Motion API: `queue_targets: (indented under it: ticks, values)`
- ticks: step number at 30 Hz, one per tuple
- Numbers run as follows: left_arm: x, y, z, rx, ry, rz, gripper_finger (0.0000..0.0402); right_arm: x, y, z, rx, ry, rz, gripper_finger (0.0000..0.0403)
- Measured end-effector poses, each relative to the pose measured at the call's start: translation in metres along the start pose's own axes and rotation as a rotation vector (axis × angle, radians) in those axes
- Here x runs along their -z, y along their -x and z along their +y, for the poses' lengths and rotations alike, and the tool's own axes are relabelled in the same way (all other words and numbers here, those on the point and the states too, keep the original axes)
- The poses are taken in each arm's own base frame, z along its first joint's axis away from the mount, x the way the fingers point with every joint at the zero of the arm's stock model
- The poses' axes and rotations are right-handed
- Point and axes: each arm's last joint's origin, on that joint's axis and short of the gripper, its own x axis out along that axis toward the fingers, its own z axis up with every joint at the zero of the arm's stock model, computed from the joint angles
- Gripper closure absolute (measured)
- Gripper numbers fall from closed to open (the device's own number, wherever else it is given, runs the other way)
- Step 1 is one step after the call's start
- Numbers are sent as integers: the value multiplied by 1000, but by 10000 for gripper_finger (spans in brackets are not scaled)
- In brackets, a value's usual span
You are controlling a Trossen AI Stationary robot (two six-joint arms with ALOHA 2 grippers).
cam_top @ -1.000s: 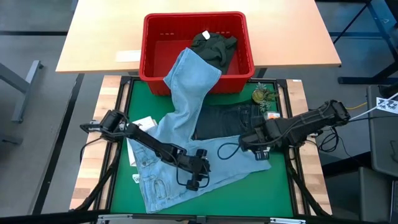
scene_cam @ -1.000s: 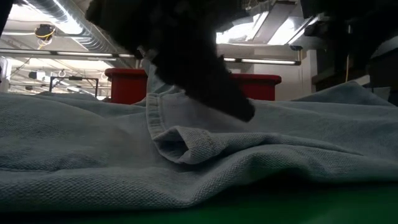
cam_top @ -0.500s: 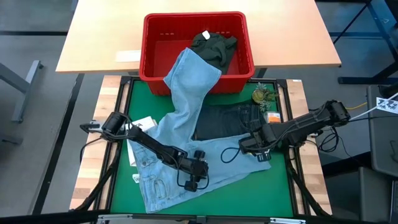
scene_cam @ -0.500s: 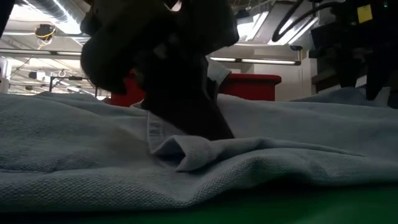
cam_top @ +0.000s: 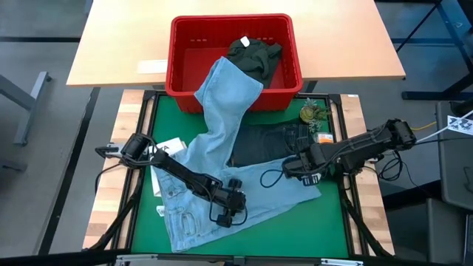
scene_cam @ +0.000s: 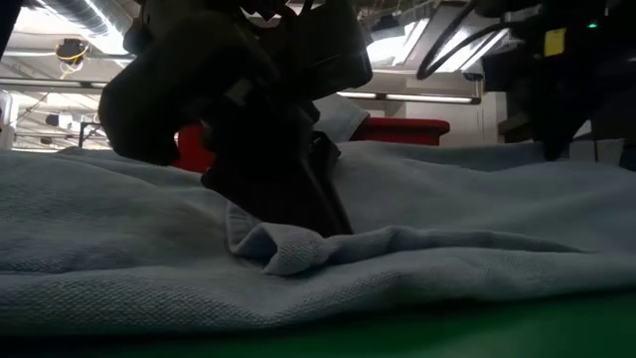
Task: Fold Laundry from Bin
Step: Fold the light blue jeans
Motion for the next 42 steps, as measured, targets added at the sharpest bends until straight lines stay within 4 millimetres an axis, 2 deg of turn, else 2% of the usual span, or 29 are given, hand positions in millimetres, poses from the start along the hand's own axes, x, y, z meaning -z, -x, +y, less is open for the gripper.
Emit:
queue_targets:
  ticks: [3, 8, 12, 17, 25, 32, 36, 42]
  values:
    - [2, -3, -1, 14, -2, 10, 271, 0, -3, -10, 15, -45, 9, 365]
    - [8, -12, -3, 41, -6, 40, 271, -2, -8, -27, 33, -119, 7, 390]
    - [10, -15, -5, 48, -11, 46, 271, -3, -12, -38, 31, -125, 6, 392]
    - [11, -15, -6, 48, -16, 44, 271, -3, -15, -46, 10, -144, 3, 367]
    - [11, -15, -6, 39, -20, 36, 271, -2, -15, -44, -93, -149, 3, 333]
    - [11, -15, -6, 38, -20, 35, 271, -2, -15, -46, -29, -203, 5, 251]
    - [6, -7, -6, 33, -24, 15, 271, 1, -11, -47, -17, -187, 46, 215]
    - [4, -2, -6, 5, -63, 11, 271, 9, -2, -47, -64, -163, 122, 206]
